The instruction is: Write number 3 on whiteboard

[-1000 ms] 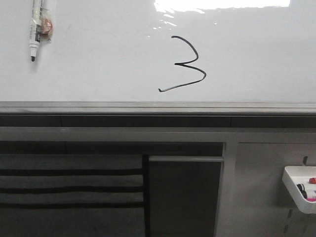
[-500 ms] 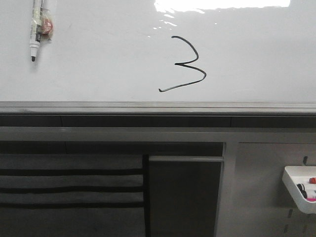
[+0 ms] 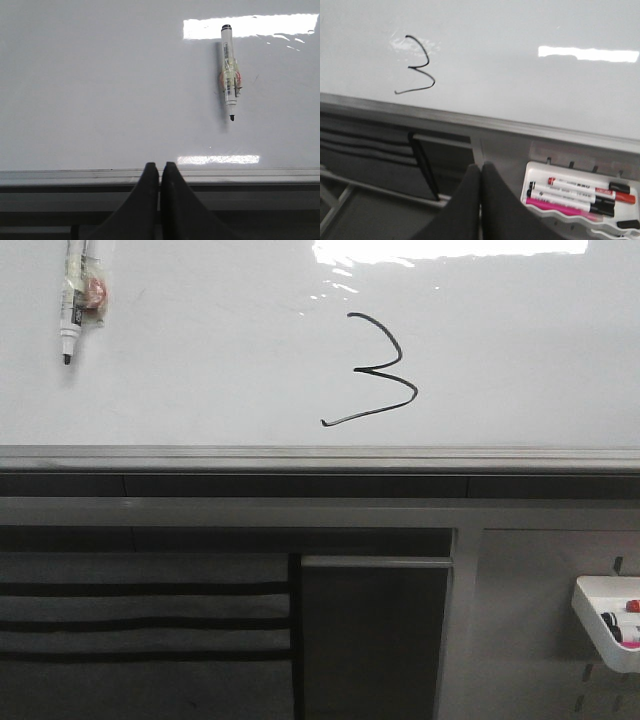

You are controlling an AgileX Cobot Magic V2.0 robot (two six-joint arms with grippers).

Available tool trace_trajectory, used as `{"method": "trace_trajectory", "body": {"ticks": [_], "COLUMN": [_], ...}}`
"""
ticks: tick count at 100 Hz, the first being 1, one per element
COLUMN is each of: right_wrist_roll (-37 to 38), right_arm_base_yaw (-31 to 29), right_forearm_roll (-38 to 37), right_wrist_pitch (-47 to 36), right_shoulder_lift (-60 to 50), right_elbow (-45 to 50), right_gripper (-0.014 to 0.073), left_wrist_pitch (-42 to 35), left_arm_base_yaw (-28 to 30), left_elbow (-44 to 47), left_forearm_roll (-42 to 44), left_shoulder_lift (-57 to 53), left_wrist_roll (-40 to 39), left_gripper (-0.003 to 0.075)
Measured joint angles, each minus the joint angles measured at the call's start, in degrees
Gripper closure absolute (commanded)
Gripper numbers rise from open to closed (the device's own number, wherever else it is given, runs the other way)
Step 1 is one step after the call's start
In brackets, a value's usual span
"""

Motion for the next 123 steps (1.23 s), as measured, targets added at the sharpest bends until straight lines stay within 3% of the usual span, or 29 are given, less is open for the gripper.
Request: {"method": "trace_trajectory", "body": {"ticks": [30, 55, 81, 123], "right_wrist_roll": [0.00, 0.00, 0.00, 0.00], "right_arm_base_yaw": [-10.11, -12.60, -12.60, -12.60], "right_forearm_roll": [1.19, 5.28, 5.46, 5.55], "right_wrist_pitch": [-19.91, -33.65, -40.19, -41.01], "right_shoulder_lift": [-15.31, -16.82, -16.82, -16.82], "right_elbow": [20.83, 34.47, 35.18, 35.18], "right_gripper": [0.0663, 0.0663, 0.0663, 0.0663], "left_wrist_pitch": [0.00, 0.00, 0.00, 0.00], "left_arm_base_yaw": [0.00, 0.00, 0.00, 0.00], "left_elbow": [0.00, 0.00, 0.00, 0.00], "left_forearm_roll": [0.00, 0.00, 0.00, 0.00], "left_shoulder_lift": [0.00, 0.00, 0.00, 0.00], "left_wrist_roll": [0.00, 0.00, 0.00, 0.00], "left_gripper": [0.0739, 0.0739, 0.0739, 0.0739]}}
